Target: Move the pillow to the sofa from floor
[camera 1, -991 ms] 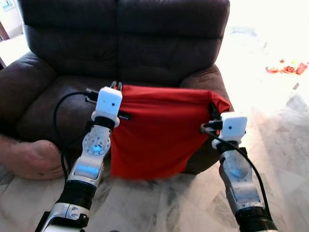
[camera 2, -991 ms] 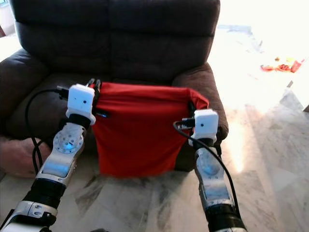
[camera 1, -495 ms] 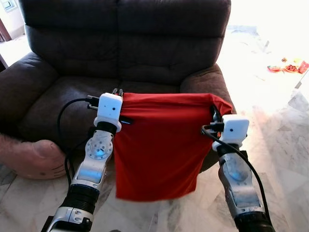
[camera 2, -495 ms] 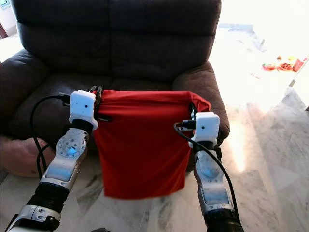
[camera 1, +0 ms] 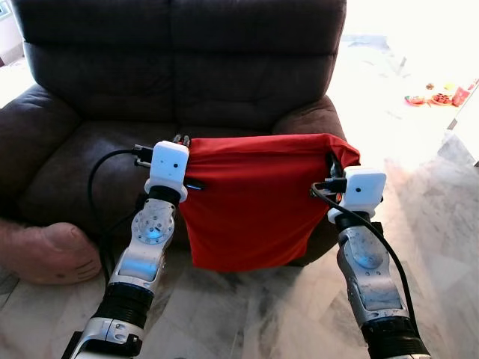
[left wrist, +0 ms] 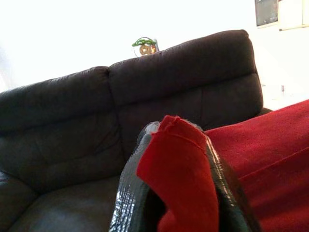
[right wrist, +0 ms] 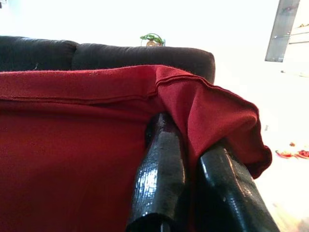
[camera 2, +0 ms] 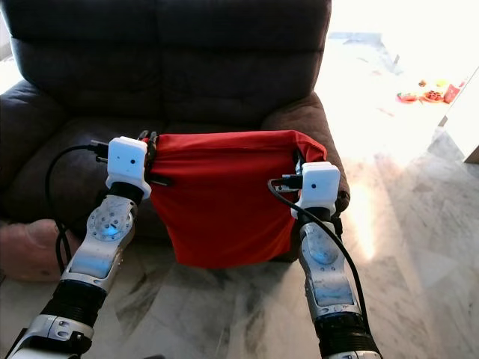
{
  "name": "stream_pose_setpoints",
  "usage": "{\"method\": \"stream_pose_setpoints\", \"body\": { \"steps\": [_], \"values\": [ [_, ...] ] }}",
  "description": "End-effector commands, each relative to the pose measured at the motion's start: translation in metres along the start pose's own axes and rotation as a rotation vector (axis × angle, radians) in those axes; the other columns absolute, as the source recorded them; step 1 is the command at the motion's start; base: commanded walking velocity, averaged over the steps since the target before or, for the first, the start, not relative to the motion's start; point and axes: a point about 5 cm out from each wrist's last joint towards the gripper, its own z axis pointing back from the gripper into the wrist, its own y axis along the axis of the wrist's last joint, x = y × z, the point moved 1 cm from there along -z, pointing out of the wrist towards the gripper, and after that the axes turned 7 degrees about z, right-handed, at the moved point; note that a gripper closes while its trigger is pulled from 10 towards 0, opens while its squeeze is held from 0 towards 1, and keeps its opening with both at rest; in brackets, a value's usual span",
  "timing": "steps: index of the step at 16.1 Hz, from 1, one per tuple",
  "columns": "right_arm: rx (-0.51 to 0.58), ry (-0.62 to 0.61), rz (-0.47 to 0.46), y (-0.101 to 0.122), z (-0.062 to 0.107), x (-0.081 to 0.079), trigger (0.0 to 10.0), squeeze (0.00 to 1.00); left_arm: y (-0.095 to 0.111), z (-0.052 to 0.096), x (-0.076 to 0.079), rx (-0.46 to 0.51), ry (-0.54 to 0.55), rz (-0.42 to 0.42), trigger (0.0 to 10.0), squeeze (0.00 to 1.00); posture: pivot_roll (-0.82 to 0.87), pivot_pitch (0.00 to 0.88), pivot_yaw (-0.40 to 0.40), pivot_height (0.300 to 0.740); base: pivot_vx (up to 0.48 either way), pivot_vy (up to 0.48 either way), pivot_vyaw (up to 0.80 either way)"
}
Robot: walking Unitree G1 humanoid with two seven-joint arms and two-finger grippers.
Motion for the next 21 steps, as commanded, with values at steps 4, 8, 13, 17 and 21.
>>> {"method": "stream_pose_setpoints", "body": {
  "steps": [4, 8, 13, 17, 21],
  "values": [
    [0.077, -0.122, -0.017, 0.021, -0.011, 0.026, 10.0, 0.0, 0.016, -0.005, -0.033, 0.06, 0.131, -0.044, 10.0, 0.0, 0.06, 0.0, -0.023, 0.74, 0.277, 0.0, 0.0],
    [0.101, -0.11, -0.022, 0.026, -0.012, 0.023, 10.0, 0.0, 0.022, -0.008, -0.036, 0.076, 0.133, -0.051, 10.0, 0.0, 0.06, 0.0, -0.023, 0.74, 0.308, 0.0, -0.29],
    [0.095, -0.112, -0.033, 0.027, -0.015, 0.021, 10.0, 0.0, 0.031, -0.012, -0.033, 0.104, 0.108, -0.052, 10.0, 0.0, 0.06, 0.0, -0.022, 0.74, 0.32, 0.0, 0.0],
    [0.102, -0.111, -0.043, 0.028, -0.016, 0.022, 10.0, 0.0, 0.036, -0.015, -0.031, 0.12, 0.091, -0.053, 10.0, 0.0, 0.06, 0.0, -0.02, 0.74, 0.322, 0.0, -0.74],
    [0.117, -0.108, -0.034, 0.03, -0.016, 0.02, 10.0, 0.0, 0.045, -0.018, -0.033, 0.135, 0.088, -0.048, 10.0, 0.0, 0.07, 0.0, -0.019, 0.74, 0.325, 0.0, 0.0]
  ]
}}
